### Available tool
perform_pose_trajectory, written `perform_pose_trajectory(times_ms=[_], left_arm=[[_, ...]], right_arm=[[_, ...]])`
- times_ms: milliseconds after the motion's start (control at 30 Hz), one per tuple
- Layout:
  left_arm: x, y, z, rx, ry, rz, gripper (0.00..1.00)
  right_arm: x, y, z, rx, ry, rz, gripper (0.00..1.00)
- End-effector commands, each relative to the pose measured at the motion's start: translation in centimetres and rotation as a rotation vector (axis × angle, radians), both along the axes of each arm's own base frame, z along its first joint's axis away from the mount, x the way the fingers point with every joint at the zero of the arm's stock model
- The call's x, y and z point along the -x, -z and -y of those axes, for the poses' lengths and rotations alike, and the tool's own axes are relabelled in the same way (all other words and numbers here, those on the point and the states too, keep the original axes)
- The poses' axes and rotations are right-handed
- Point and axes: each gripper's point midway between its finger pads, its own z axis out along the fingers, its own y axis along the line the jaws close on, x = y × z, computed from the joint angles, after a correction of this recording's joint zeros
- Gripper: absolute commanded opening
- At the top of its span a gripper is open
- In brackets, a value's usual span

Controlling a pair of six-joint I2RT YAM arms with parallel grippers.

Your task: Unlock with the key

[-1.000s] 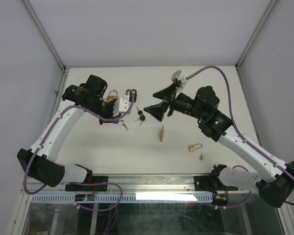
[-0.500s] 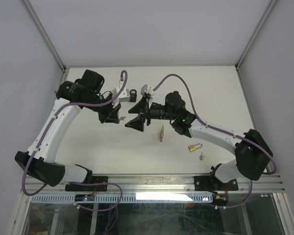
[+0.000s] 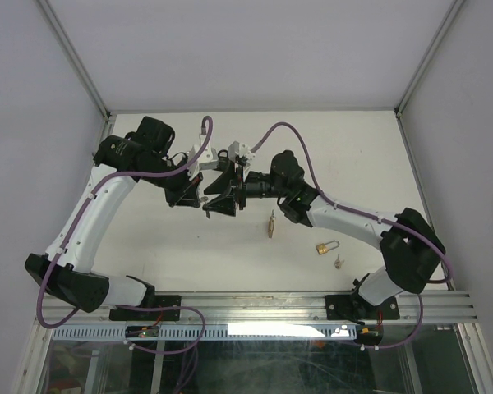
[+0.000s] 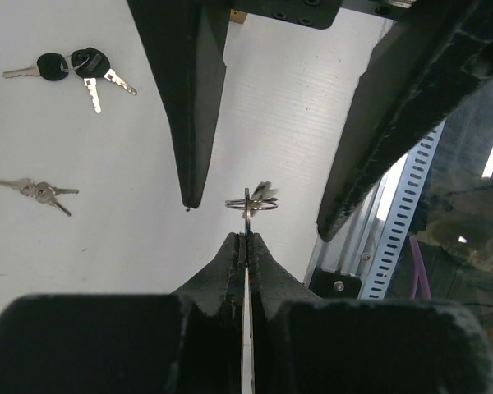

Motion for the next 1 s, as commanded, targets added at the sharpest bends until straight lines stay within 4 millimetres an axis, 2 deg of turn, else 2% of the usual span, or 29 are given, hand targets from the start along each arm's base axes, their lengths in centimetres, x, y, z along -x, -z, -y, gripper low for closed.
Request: perform_pose_trajectory(times_ms=[0,33,200,300,367,400,433,467,767,900,967], left_arm=[[0.1,-1.9,0.9,0.056,0.009,0.021,0.00],[0.0,-2.0,0.9,0.056,0.008,0.025,0.00],[0.0,-1.9,1.1,0.063,0.014,0.018,0.00],[0.0,-1.9,1.1,0.064,0.016,0.017,0.00],[0.1,-1.9,1.1,0.065,0.019,0.019,0.00],[0.0,-1.8,1.1,0.063,0.020,0.017,0.00],[0.0,-1.8,1.1,0.065,0.020,0.016,0.00],[0.0,-1.8,1.1,0.066,0.020,0.014,0.00],[0.4,-1.9,1.3,0.081,0.036,0.017,0.00],[0.2,-1.9,1.7,0.099,0.033,-0.002,0.00],[0.4,-2.0,1.9,0.114,0.040,-0.015,0.15]], right_arm=[[0.2,-3.5,-0.9,-0.090,-0.052,0.080,0.49],[0.2,-3.4,-1.0,-0.082,-0.056,0.072,0.44],[0.4,-2.7,-1.0,-0.059,-0.066,0.057,0.35],[0.5,-2.7,-0.9,-0.050,-0.074,0.055,0.22],[0.5,-2.7,-0.9,-0.046,-0.074,0.051,0.22],[0.6,-2.8,-0.9,-0.046,-0.079,0.053,0.15],[0.7,-2.7,-0.9,-0.045,-0.086,0.051,0.03],[0.6,-2.8,-1.0,-0.046,-0.086,0.052,0.01],[1.2,-2.3,-0.3,0.004,-0.092,0.055,0.00],[1.2,-2.7,0.0,-0.002,-0.078,0.052,0.00],[1.1,-3.3,0.3,-0.018,-0.062,0.034,0.00]])
